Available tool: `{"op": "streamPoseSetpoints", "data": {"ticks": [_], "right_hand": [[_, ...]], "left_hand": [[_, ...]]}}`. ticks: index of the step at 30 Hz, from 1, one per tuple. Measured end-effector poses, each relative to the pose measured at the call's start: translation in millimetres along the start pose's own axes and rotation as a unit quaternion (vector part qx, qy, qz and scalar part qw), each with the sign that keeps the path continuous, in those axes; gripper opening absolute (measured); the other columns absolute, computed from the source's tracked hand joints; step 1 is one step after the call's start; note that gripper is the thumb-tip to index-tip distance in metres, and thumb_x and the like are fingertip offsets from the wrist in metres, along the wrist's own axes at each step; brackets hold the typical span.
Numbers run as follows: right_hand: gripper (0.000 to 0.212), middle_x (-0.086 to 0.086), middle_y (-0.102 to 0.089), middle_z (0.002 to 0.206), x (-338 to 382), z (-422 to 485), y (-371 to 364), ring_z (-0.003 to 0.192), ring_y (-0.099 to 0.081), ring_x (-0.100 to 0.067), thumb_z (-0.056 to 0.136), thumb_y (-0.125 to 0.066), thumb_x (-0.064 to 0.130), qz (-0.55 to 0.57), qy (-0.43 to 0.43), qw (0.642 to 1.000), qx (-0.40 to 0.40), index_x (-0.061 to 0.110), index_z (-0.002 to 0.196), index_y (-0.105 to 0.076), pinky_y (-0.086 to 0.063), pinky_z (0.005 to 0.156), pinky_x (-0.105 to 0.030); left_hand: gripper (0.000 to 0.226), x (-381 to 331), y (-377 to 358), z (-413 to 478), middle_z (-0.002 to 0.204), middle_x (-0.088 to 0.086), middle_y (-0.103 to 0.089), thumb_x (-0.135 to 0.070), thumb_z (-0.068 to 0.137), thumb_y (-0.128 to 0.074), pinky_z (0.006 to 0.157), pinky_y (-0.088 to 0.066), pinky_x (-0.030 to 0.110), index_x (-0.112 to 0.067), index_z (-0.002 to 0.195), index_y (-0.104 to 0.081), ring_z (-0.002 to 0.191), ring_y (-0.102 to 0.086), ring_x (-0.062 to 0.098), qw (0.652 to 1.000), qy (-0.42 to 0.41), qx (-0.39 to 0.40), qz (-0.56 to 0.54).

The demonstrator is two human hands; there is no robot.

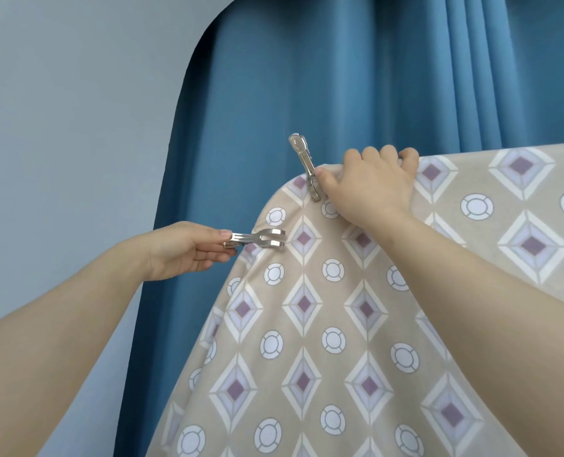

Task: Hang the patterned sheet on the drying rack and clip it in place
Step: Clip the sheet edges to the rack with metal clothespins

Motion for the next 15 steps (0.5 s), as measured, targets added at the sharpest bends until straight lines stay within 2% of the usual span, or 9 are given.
{"op": "streamPoseSetpoints", "data": {"ticks": [5,8,9,10,12,13,15], "right_hand": [[0.052,-0.011,-0.056,0.111,-1.9,-3.1,-3.2,0.112,-0.042,-0.03,0.094,-0.03,0.052,0.004,0.004,1.0,0.005,0.009,0.108,-0.056,-0.016,0.106,-0.044],[0.05,-0.009,-0.053,0.122,0.1,-11.5,-2.8,0.123,-0.037,-0.029,0.093,-0.034,0.051,0.032,0.018,0.999,0.006,0.012,0.118,-0.053,-0.008,0.111,-0.043],[0.048,-0.007,-0.051,0.127,2.3,-16.0,-2.0,0.127,-0.033,-0.028,0.093,-0.036,0.049,0.054,0.021,0.998,0.002,0.014,0.121,-0.051,-0.005,0.113,-0.043],[0.045,-0.004,-0.048,0.131,4.2,-22.0,-0.4,0.131,-0.03,-0.026,0.093,-0.038,0.047,0.078,0.023,0.997,-0.009,0.016,0.123,-0.05,-0.004,0.113,-0.042],[0.037,0.002,-0.046,0.134,8.5,-37.4,4.2,0.135,-0.026,-0.022,0.091,-0.043,0.04,0.125,0.023,0.991,-0.039,0.022,0.123,-0.051,-0.006,0.111,-0.039],[0.034,0.004,-0.046,0.134,10.4,-45.2,6.4,0.135,-0.026,-0.02,0.09,-0.044,0.036,0.148,0.024,0.988,-0.045,0.024,0.122,-0.052,-0.008,0.109,-0.037],[0.034,0.005,-0.046,0.133,10.7,-58.5,7.6,0.133,-0.028,-0.018,0.089,-0.046,0.032,0.18,0.019,0.983,-0.032,0.026,0.122,-0.052,-0.01,0.104,-0.033]], "left_hand": [[0.018,8.1,-13.3,-1.0,0.081,-0.006,-0.074,-0.027,0.091,-0.05,0.076,-0.044,0.027,-0.02,0.086,-0.067,0.086,-0.065,0.011,0.997,-0.015,-0.009,-0.072],[0.016,7.4,-21.5,-8.2,0.089,-0.006,-0.072,-0.029,0.092,-0.05,0.08,-0.046,0.031,-0.024,0.091,-0.065,0.093,-0.063,0.015,0.991,-0.047,-0.058,-0.111],[0.014,7.2,-23.8,-11.1,0.098,-0.005,-0.07,-0.03,0.092,-0.051,0.082,-0.047,0.031,-0.025,0.1,-0.062,0.095,-0.063,0.016,0.989,-0.057,-0.089,-0.099],[0.023,7.7,-26.3,-14.3,0.109,-0.004,-0.065,-0.033,0.091,-0.054,0.086,-0.047,0.033,-0.026,0.113,-0.057,0.1,-0.061,0.016,0.988,-0.065,-0.121,-0.074],[0.052,8.6,-30.1,-21.9,0.121,-0.007,-0.054,-0.036,0.087,-0.06,0.096,-0.041,0.034,-0.028,0.135,-0.041,0.109,-0.053,0.014,0.975,-0.091,-0.203,-0.012],[0.058,6.5,-31.2,-28.5,0.123,-0.008,-0.05,-0.035,0.086,-0.062,0.098,-0.039,0.033,-0.028,0.137,-0.036,0.112,-0.048,0.014,0.959,-0.117,-0.257,0.02],[0.056,-2.7,-35.7,-43.0,0.128,-0.006,-0.048,-0.029,0.083,-0.063,0.101,-0.036,0.036,-0.026,0.134,-0.039,0.12,-0.042,0.017,0.913,-0.197,-0.347,0.088]]}}
Point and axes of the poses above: each hand's wrist, its own z-axis towards the middle knuckle, its own y-axis out of the back of the hand, x = y × z, the point moved 4 cm from there along z, towards the middle knuckle
